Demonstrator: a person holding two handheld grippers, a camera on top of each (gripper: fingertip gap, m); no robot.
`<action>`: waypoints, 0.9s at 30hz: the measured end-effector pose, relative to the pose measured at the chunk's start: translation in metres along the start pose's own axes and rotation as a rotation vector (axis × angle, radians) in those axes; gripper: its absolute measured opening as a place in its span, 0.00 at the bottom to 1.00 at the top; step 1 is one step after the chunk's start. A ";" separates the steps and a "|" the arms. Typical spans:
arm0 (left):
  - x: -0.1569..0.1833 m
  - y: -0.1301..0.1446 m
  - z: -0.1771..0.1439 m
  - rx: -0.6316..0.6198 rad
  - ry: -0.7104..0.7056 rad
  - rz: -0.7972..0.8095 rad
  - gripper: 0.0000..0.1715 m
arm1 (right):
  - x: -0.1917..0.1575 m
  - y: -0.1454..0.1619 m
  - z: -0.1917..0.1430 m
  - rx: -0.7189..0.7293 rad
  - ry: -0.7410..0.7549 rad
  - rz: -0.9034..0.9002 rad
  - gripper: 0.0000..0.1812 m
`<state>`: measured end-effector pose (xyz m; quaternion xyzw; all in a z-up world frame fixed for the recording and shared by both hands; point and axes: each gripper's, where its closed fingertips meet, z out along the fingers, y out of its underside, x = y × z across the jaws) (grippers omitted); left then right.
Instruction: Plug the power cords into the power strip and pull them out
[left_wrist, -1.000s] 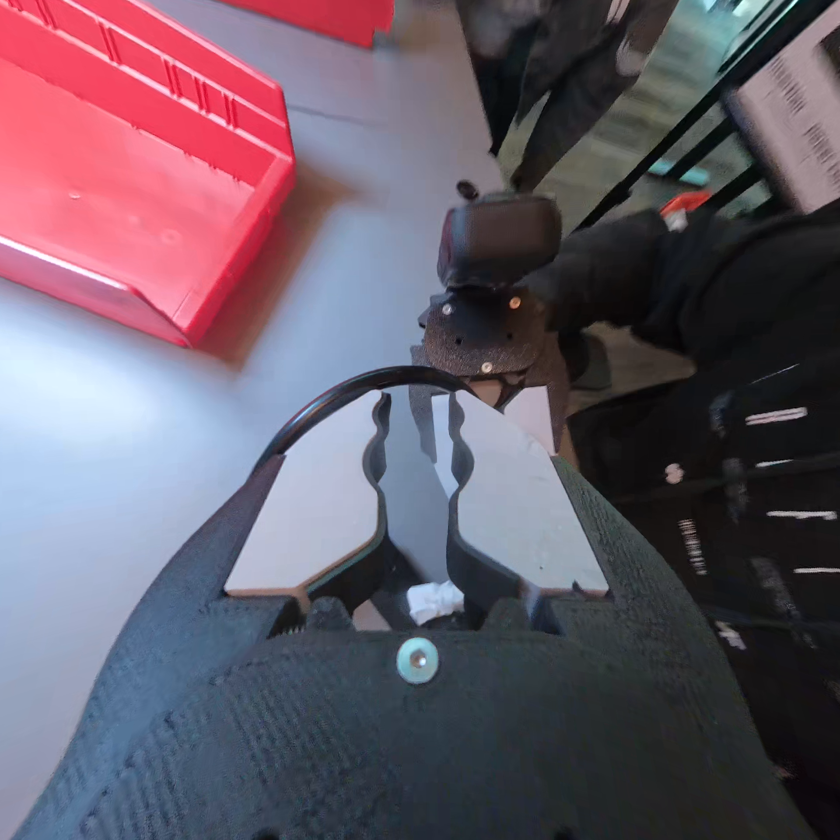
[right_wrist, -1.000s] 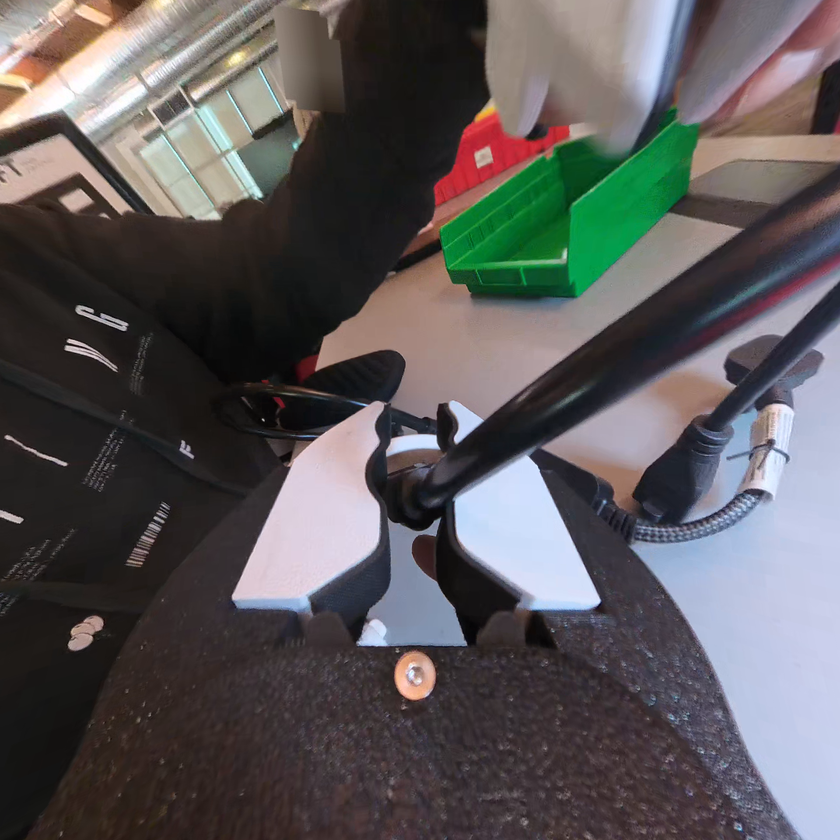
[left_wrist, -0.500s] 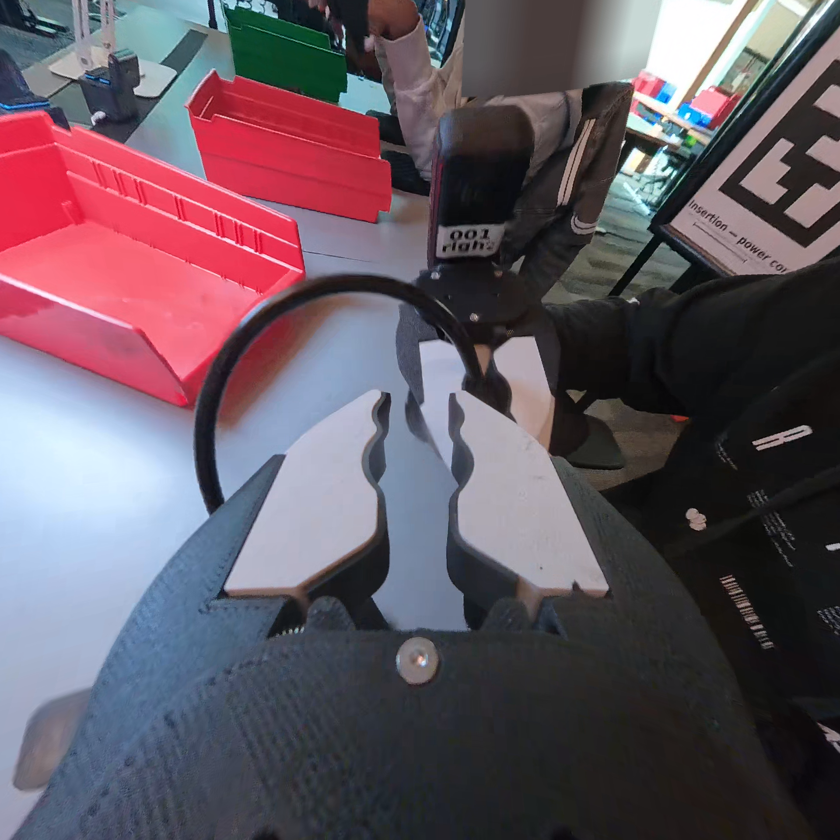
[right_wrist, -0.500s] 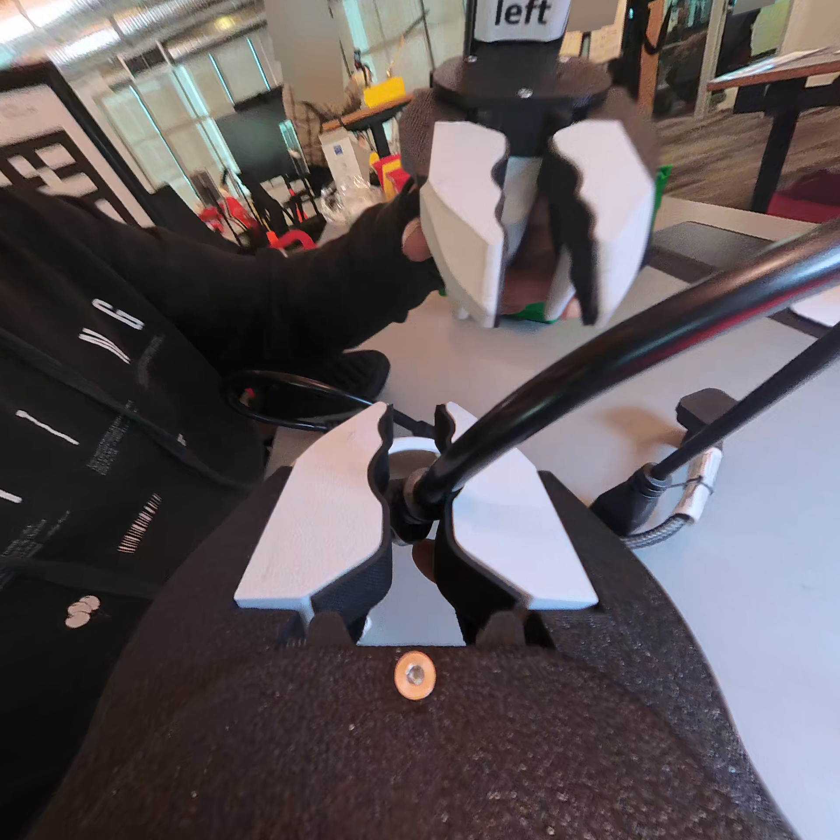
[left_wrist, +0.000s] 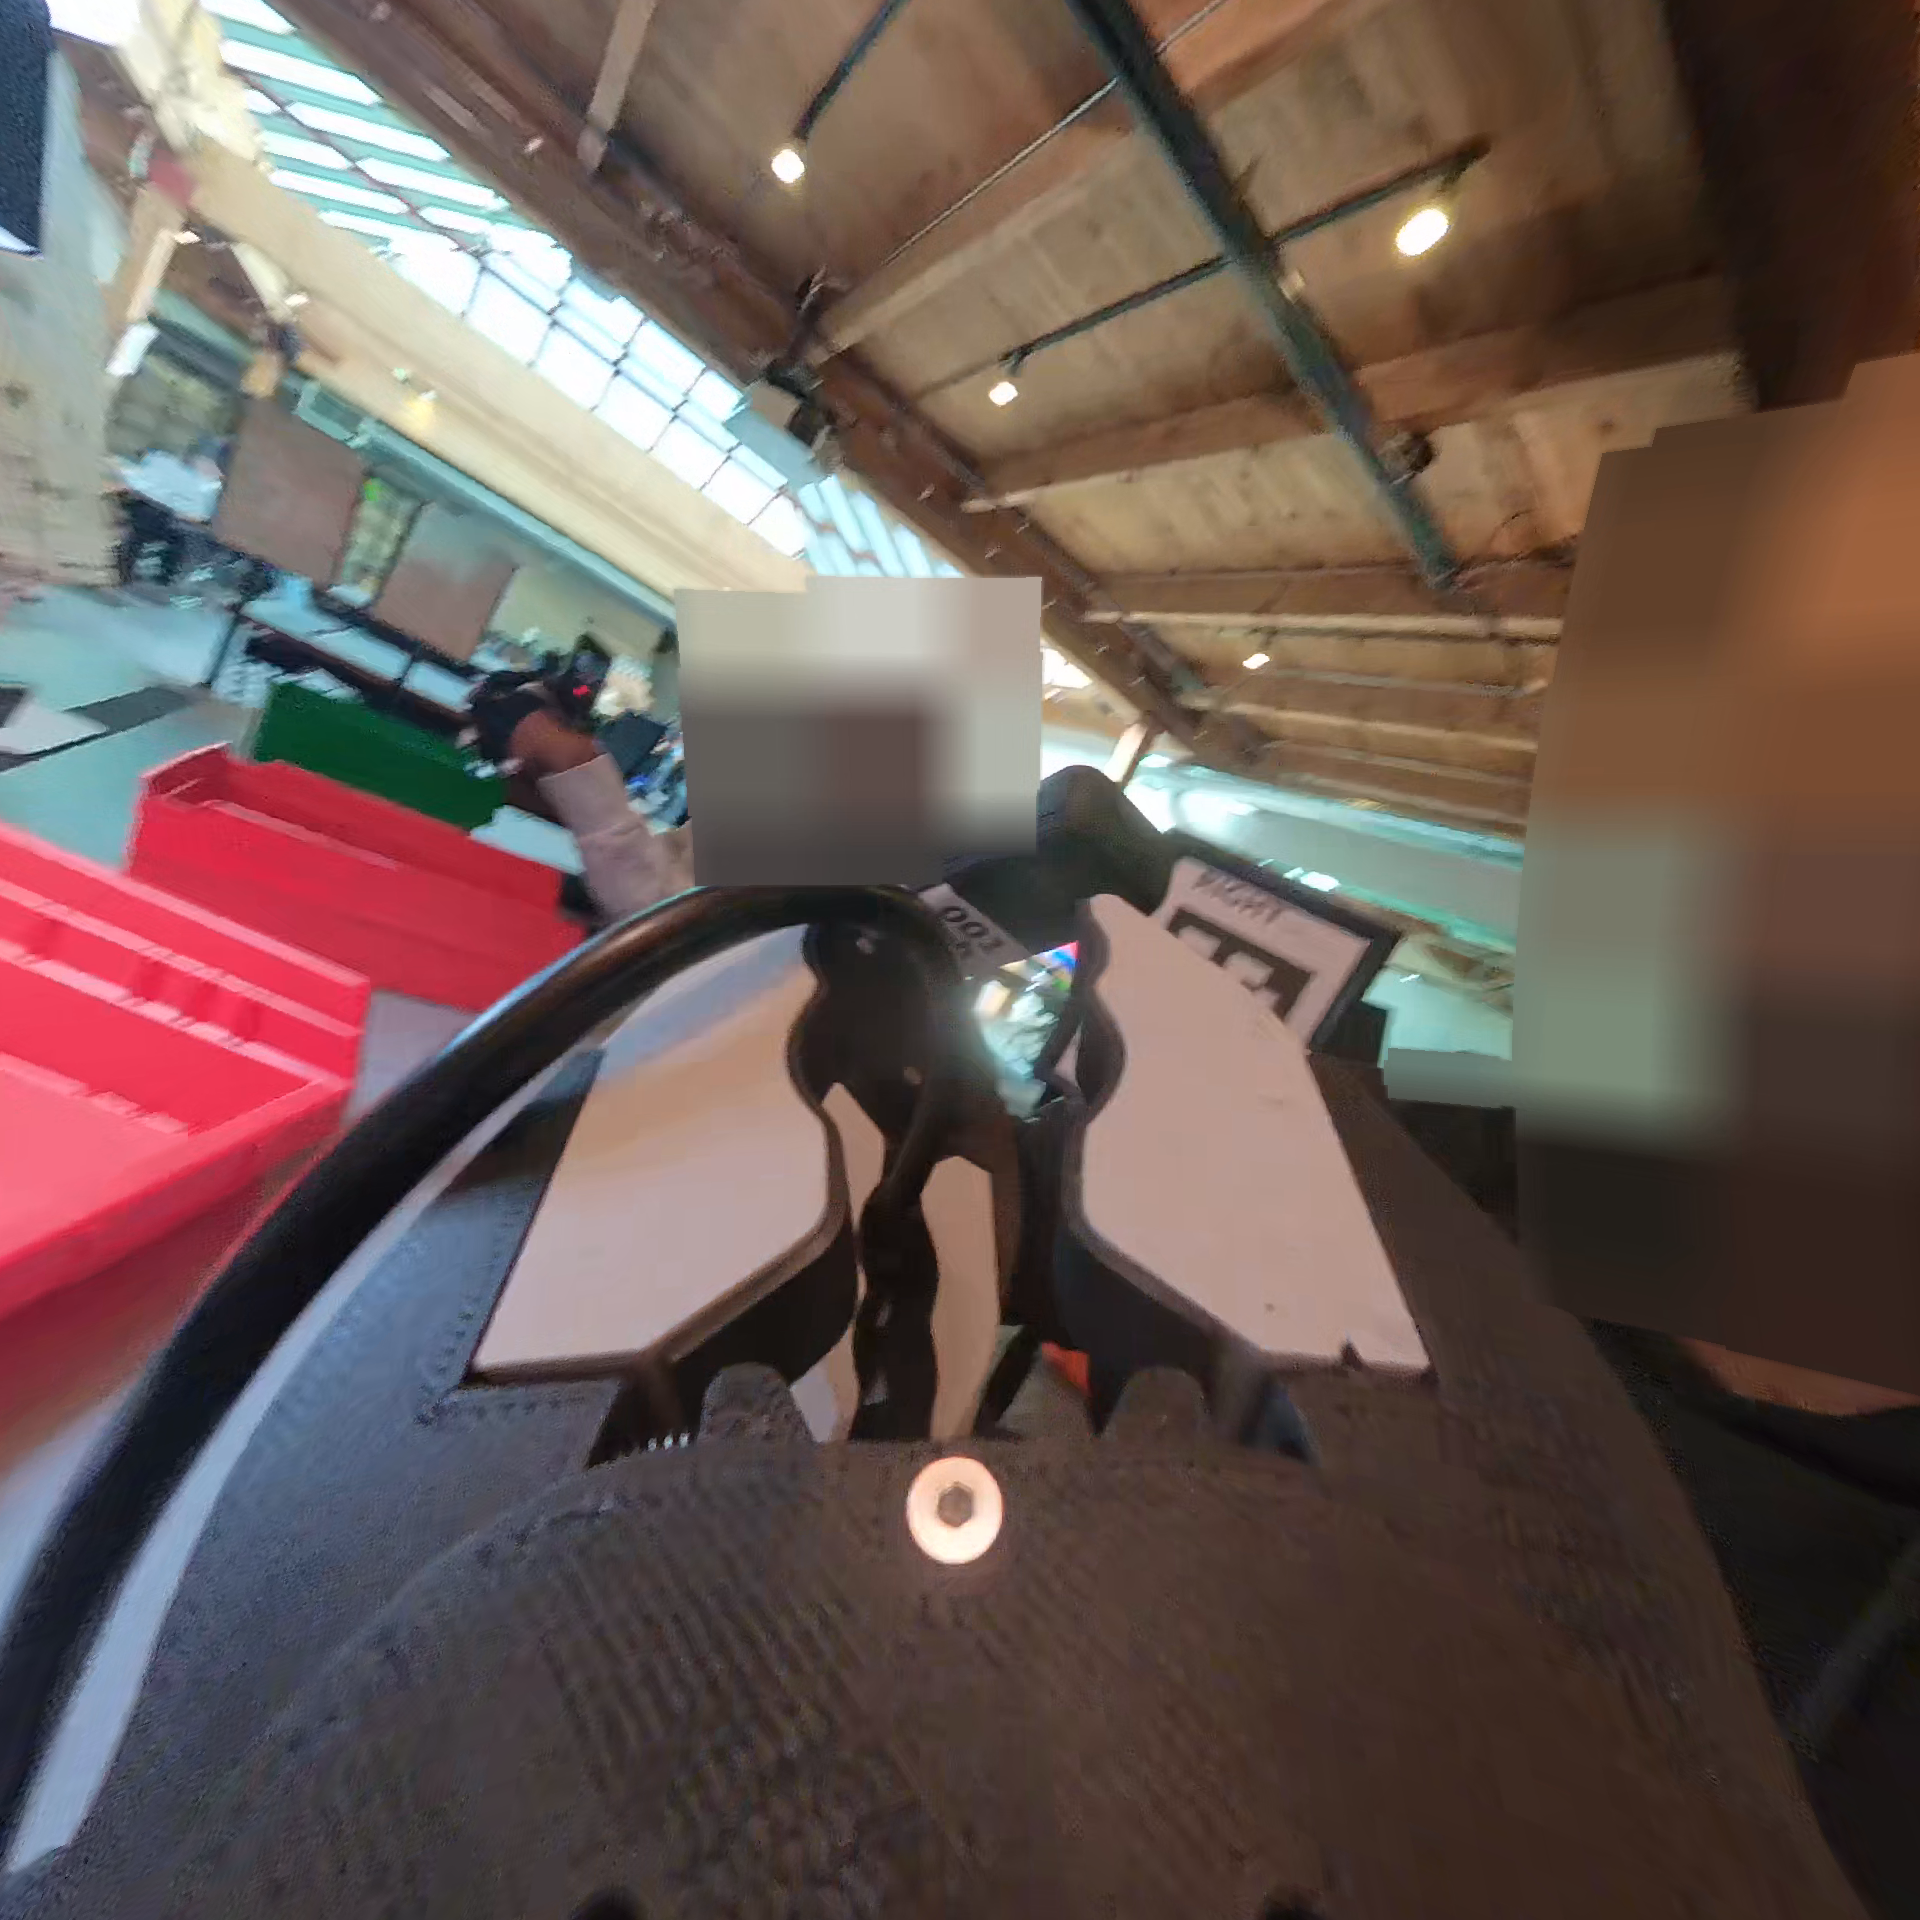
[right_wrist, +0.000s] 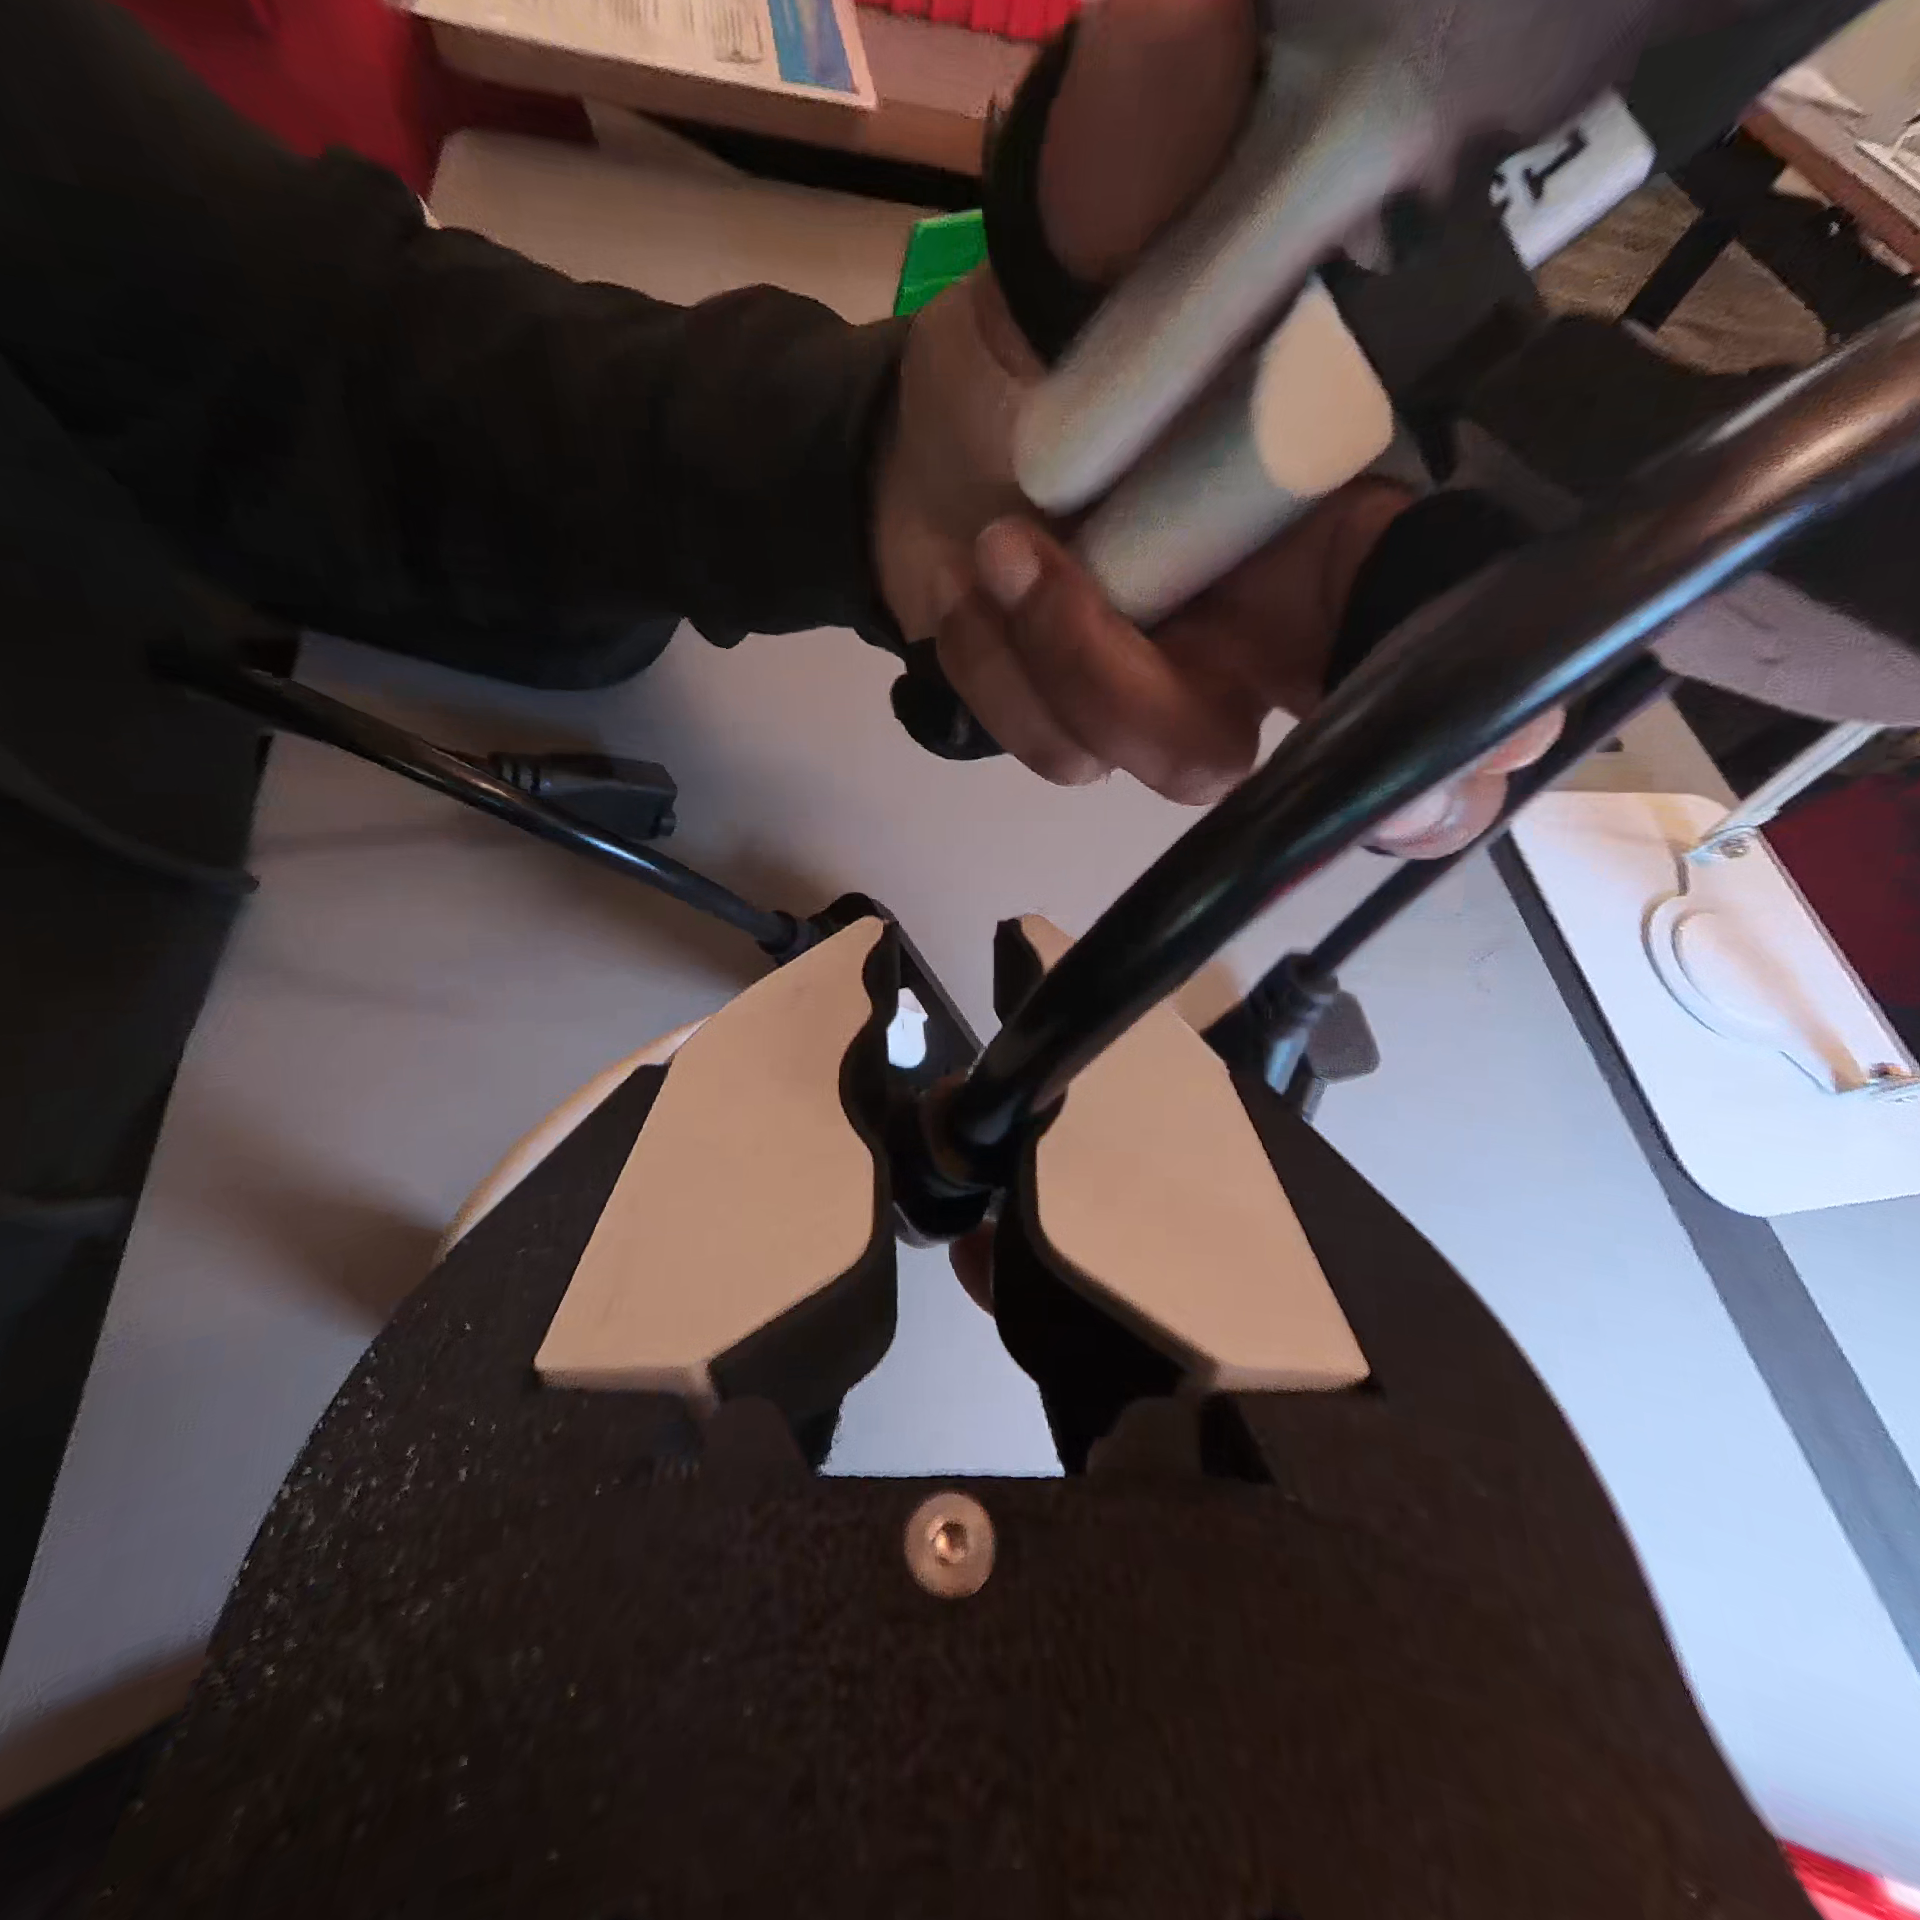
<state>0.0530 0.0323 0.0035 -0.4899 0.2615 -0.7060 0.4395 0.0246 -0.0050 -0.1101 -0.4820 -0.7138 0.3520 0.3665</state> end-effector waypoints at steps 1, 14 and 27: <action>-0.009 0.004 0.001 -0.028 -0.072 0.048 0.17 | -0.001 0.004 0.003 0.007 0.000 0.014 0.11; -0.040 0.041 -0.008 -0.393 -0.546 0.577 0.08 | 0.054 0.061 0.017 -0.132 0.327 0.114 0.31; -0.064 0.047 -0.038 -0.468 -0.724 0.632 0.06 | 0.080 0.077 0.049 -0.132 0.383 0.102 0.24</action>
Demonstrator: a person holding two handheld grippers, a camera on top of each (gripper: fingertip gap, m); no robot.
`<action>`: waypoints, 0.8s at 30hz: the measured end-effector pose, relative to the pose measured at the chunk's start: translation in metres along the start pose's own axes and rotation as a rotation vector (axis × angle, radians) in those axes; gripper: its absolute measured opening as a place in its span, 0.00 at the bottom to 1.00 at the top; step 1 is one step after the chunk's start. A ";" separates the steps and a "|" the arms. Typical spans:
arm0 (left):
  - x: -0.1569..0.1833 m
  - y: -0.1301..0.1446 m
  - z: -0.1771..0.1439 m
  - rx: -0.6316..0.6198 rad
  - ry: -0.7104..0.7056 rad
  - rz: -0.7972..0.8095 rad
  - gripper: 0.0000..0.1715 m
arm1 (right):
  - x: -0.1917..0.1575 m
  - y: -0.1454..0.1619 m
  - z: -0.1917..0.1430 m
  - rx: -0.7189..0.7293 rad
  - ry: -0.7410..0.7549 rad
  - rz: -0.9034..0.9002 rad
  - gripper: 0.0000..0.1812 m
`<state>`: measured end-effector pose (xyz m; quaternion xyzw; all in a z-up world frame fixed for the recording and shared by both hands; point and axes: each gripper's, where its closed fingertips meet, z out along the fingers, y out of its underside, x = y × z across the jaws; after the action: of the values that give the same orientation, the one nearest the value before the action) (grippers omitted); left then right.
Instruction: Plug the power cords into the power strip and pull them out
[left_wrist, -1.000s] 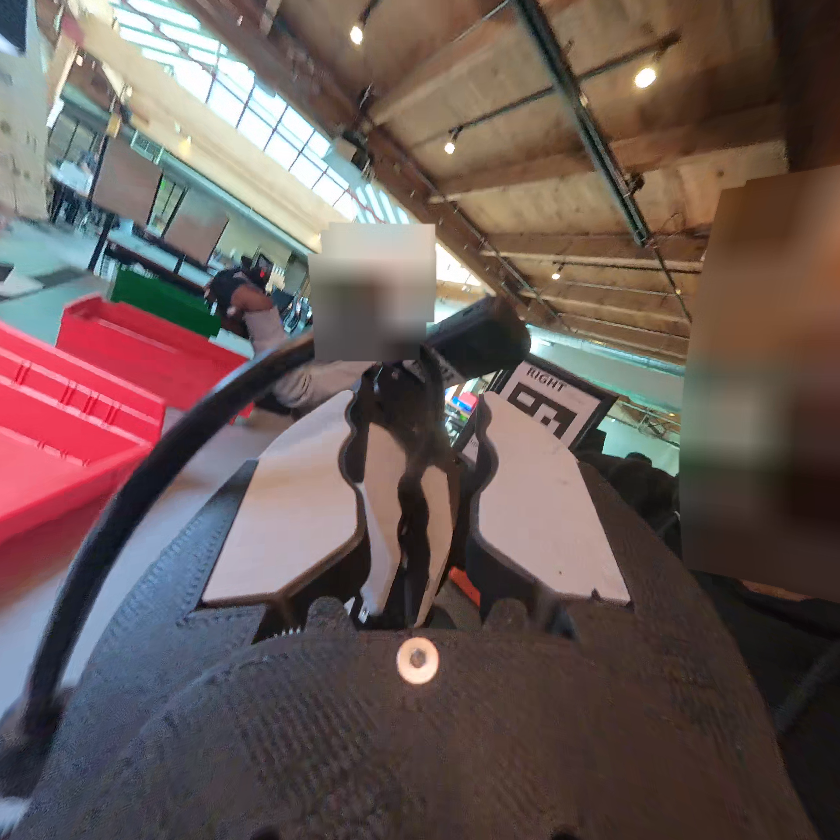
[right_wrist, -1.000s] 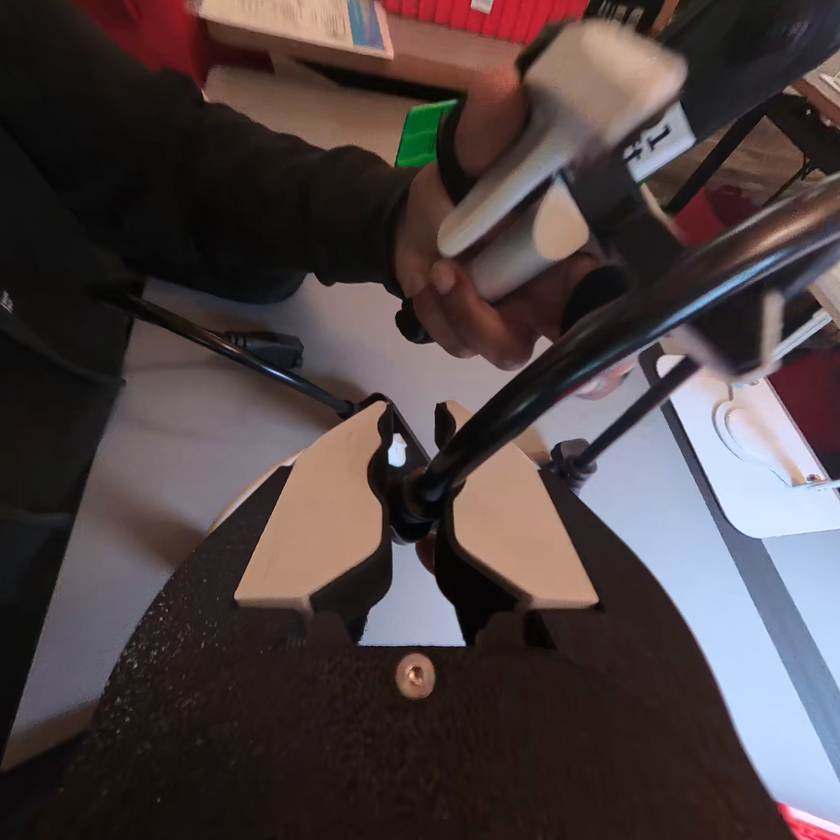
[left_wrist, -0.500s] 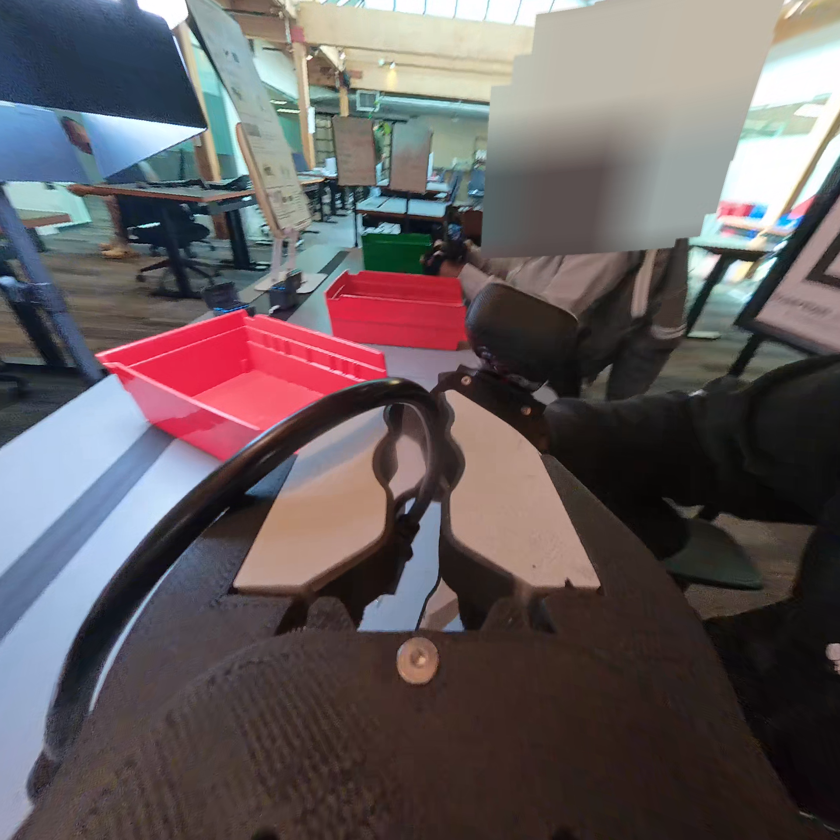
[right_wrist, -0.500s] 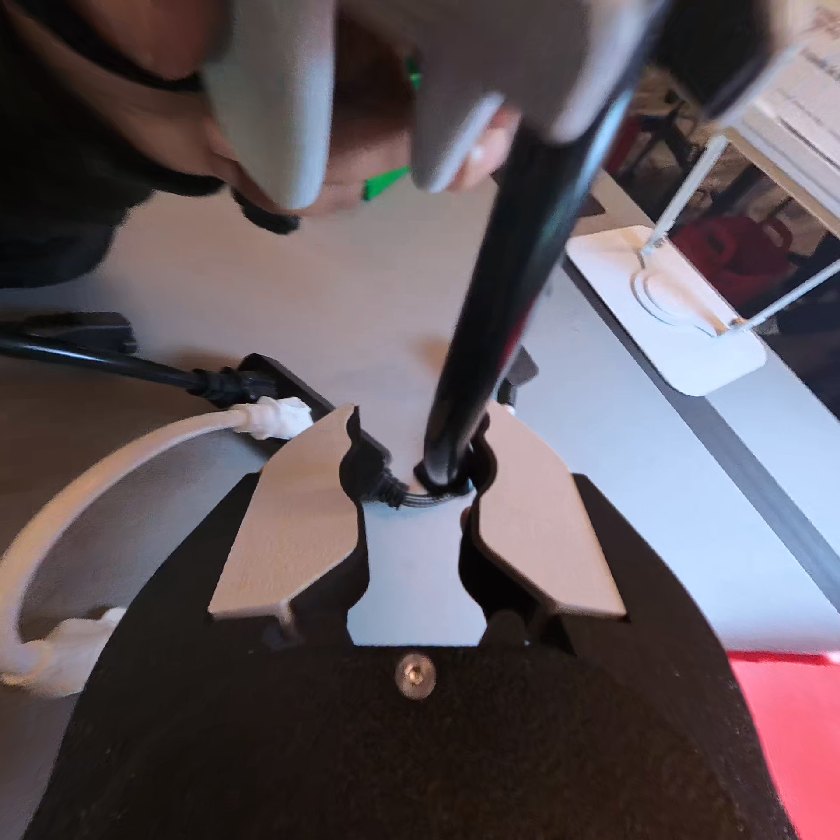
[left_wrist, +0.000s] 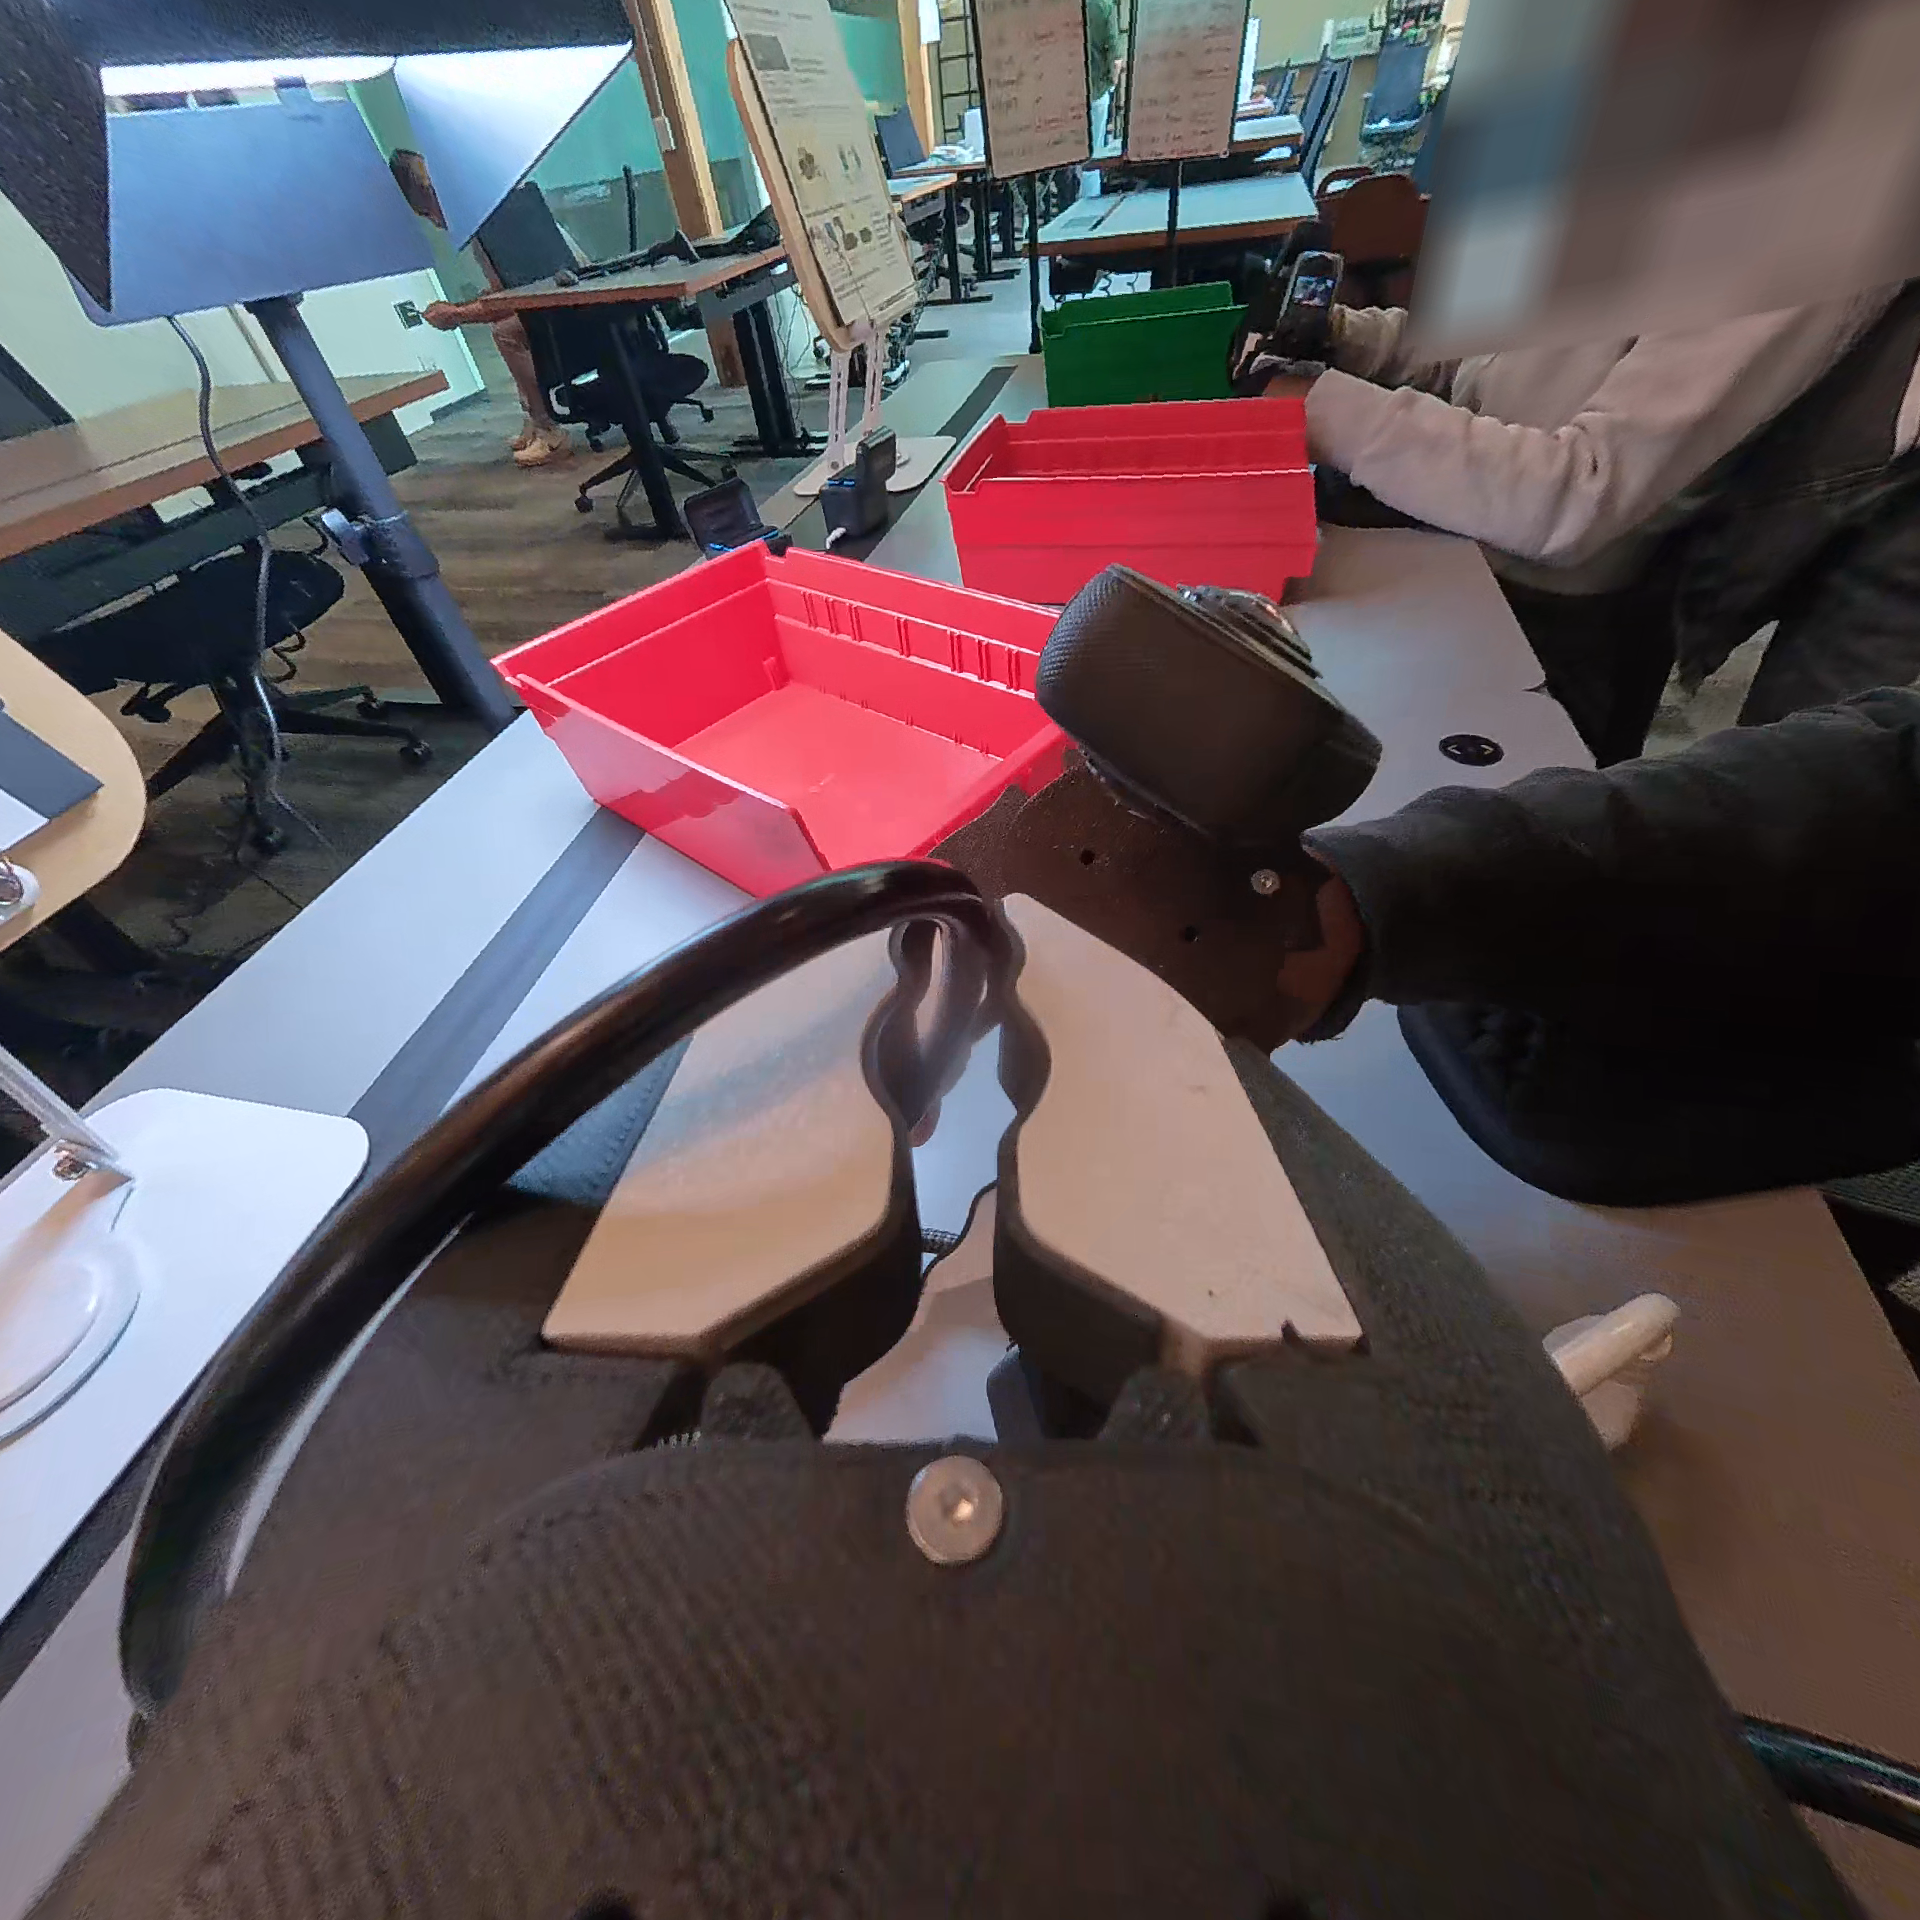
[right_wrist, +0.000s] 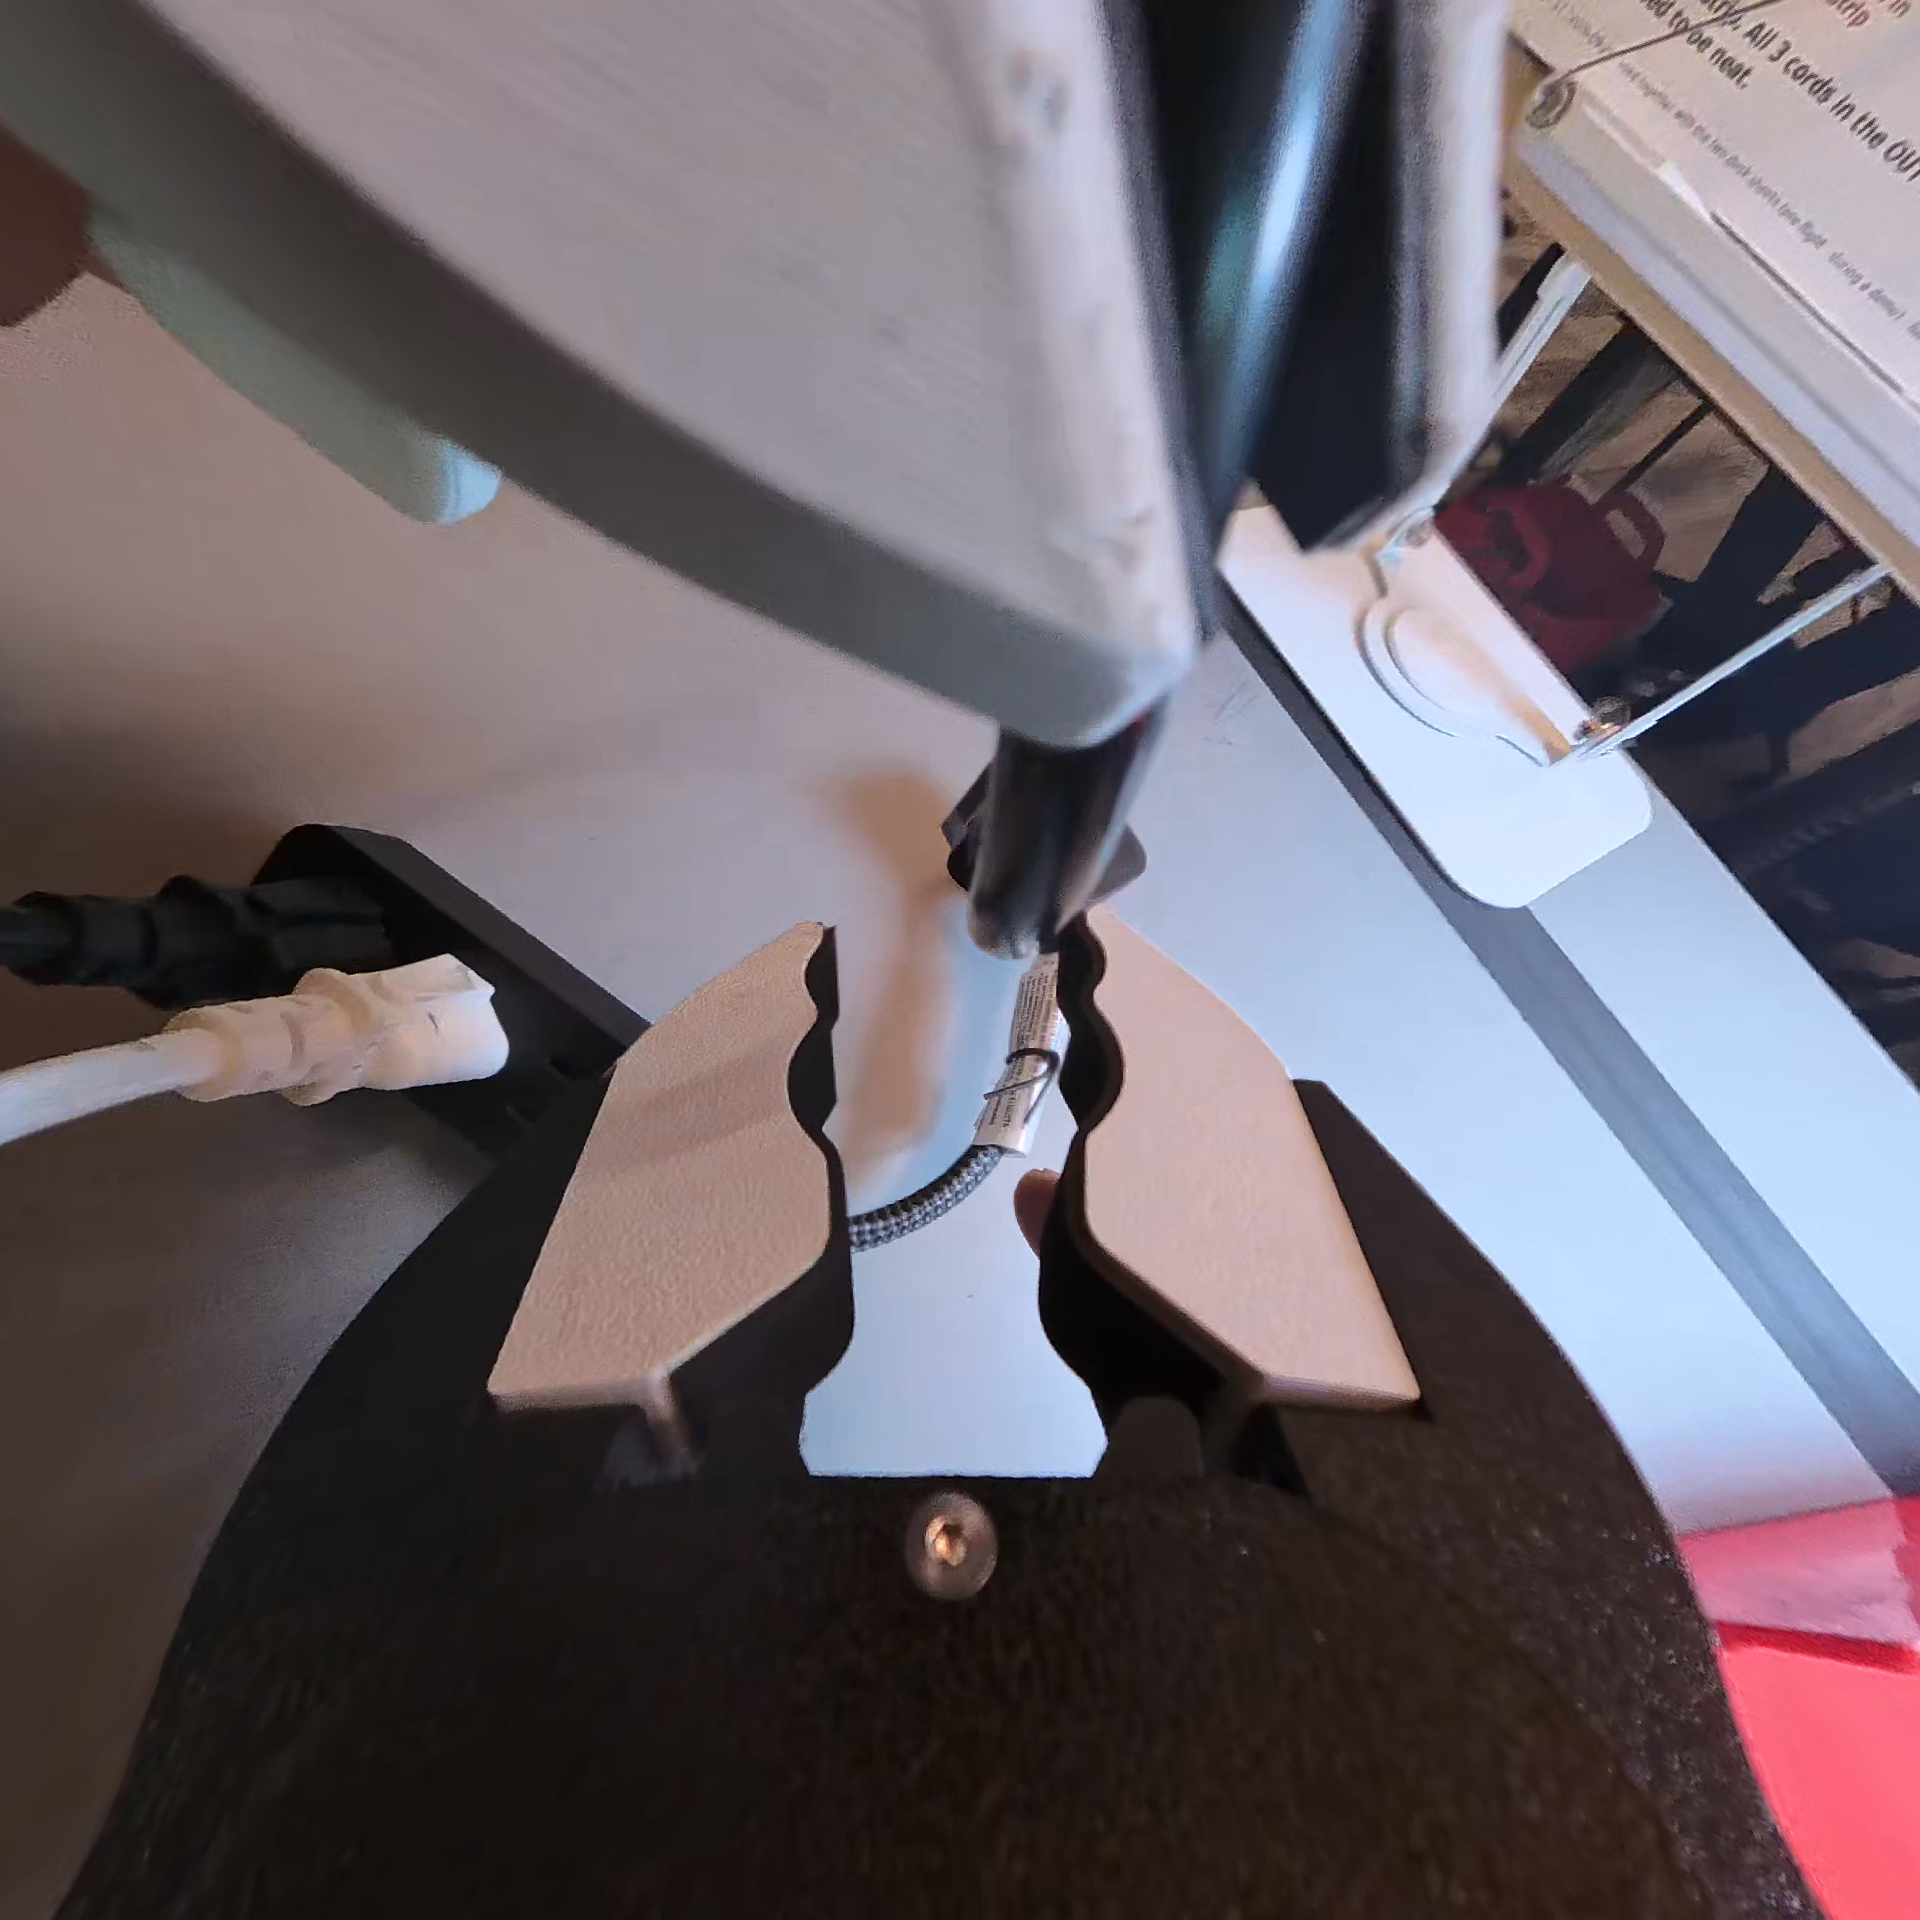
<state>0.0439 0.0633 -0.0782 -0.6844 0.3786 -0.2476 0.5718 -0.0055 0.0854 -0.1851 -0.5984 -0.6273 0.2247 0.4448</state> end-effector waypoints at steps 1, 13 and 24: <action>0.000 0.001 0.001 -0.002 0.003 -0.003 0.06 | -0.001 0.000 0.001 0.010 -0.006 0.010 0.24; 0.005 0.016 0.011 -0.026 0.042 -0.038 0.06 | 0.006 0.012 0.009 0.037 0.046 0.004 0.22; -0.002 0.014 0.004 -0.003 0.075 -0.117 0.06 | -0.009 0.008 0.008 0.074 -0.037 -0.044 0.12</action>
<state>0.0426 0.0667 -0.0922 -0.6965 0.3596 -0.3055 0.5406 -0.0082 0.0800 -0.1982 -0.5632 -0.6398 0.2491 0.4598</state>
